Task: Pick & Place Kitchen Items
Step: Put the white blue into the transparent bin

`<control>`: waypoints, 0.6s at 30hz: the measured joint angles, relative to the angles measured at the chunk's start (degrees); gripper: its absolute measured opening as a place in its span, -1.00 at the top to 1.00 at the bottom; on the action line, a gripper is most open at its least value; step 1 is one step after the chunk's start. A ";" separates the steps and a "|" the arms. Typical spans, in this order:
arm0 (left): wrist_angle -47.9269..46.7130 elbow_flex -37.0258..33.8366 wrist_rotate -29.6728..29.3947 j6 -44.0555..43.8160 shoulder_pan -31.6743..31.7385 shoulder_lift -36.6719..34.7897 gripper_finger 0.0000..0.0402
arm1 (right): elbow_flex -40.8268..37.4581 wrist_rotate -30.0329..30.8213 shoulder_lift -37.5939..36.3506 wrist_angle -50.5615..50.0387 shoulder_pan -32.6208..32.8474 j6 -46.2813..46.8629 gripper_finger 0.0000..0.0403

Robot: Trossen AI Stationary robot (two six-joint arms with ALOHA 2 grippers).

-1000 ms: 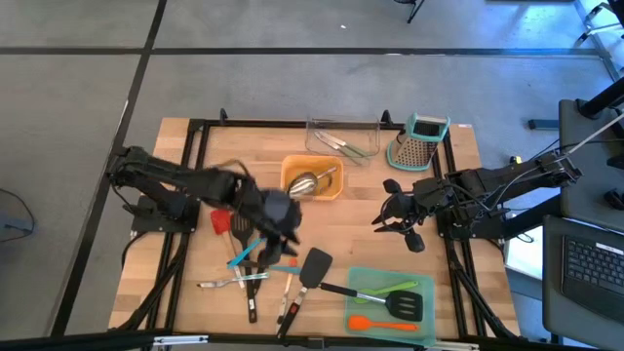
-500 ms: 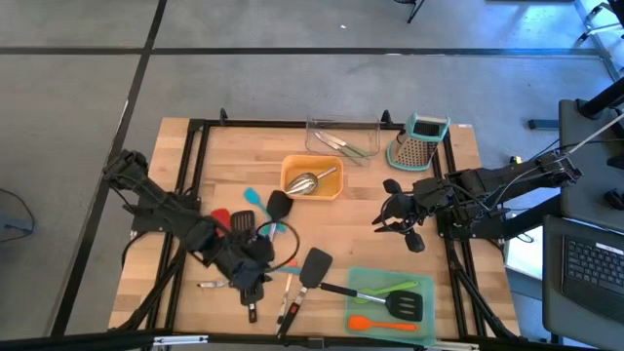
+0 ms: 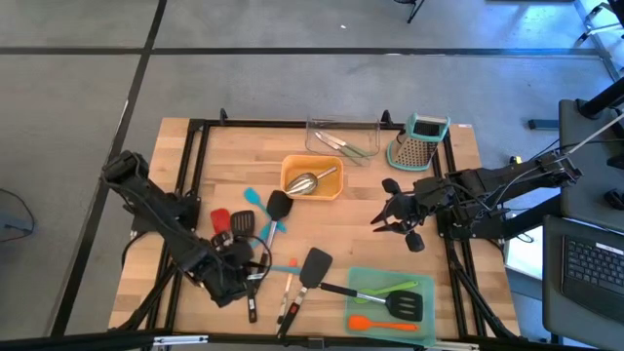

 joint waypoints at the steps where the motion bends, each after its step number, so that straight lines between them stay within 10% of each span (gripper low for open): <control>1: 0.47 -1.06 1.05 -0.78 -0.43 0.01 0.26 | 0.00 0.00 0.01 0.10 0.00 -0.34 0.53; 18: 15.70 -6.99 0.20 6.48 -6.18 8.23 0.26 | 0.00 -0.02 0.02 0.59 0.00 -0.67 0.53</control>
